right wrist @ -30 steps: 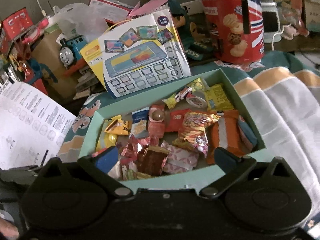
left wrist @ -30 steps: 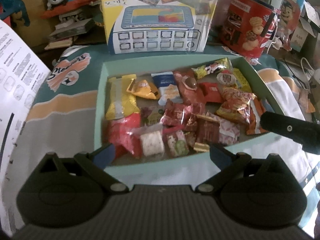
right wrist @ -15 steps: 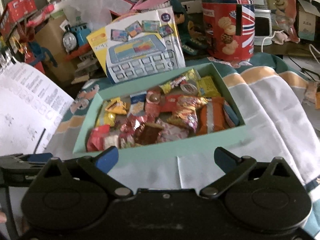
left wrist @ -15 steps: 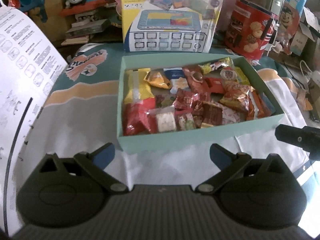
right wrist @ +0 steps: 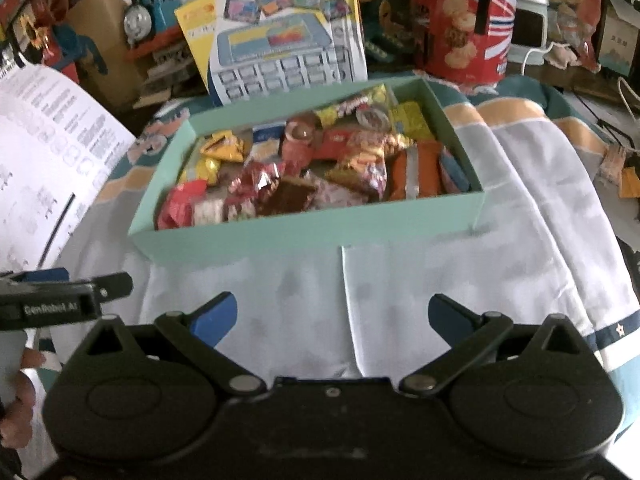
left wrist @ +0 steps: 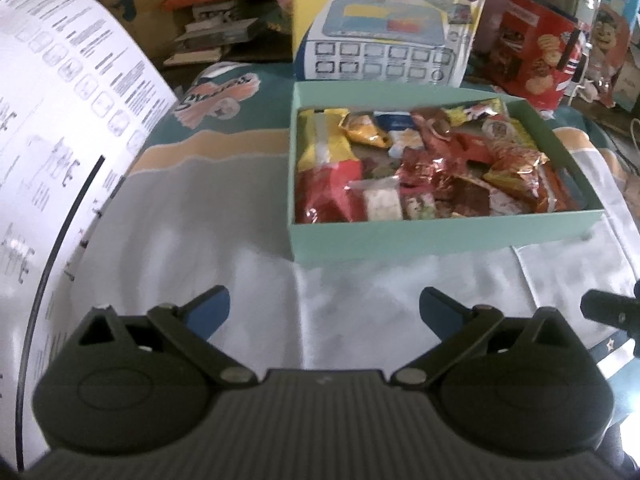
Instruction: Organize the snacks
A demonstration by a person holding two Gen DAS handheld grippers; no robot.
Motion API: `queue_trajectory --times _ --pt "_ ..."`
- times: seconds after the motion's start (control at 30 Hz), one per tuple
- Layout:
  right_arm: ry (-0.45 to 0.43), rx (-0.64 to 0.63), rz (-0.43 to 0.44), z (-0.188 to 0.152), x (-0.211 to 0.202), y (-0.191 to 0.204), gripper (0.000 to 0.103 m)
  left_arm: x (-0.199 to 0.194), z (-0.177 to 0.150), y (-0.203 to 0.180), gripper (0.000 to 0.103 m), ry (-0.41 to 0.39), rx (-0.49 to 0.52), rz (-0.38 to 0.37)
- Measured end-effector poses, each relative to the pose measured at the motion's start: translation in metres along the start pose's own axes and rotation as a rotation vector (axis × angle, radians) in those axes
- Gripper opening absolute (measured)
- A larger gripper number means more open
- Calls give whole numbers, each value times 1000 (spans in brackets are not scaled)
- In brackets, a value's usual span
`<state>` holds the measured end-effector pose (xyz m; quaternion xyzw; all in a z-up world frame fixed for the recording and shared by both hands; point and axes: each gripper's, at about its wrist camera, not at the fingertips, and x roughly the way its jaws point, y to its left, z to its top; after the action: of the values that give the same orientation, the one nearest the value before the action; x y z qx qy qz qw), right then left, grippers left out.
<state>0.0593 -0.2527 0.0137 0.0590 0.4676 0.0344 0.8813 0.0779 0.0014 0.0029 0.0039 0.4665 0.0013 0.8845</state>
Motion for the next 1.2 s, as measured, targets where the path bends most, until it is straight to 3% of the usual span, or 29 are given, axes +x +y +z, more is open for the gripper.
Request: queue_trajectory --times 0.37,0.67,1.2 --pt "62 -13 -24 -4 14 0 103 10 -4 -1 103 33 1 49" --pt "95 -32 -40 -5 23 3 103 18 -6 -3 103 66 7 37" --pt "83 -21 -63 1 22 0 103 19 -2 -6 103 72 15 33"
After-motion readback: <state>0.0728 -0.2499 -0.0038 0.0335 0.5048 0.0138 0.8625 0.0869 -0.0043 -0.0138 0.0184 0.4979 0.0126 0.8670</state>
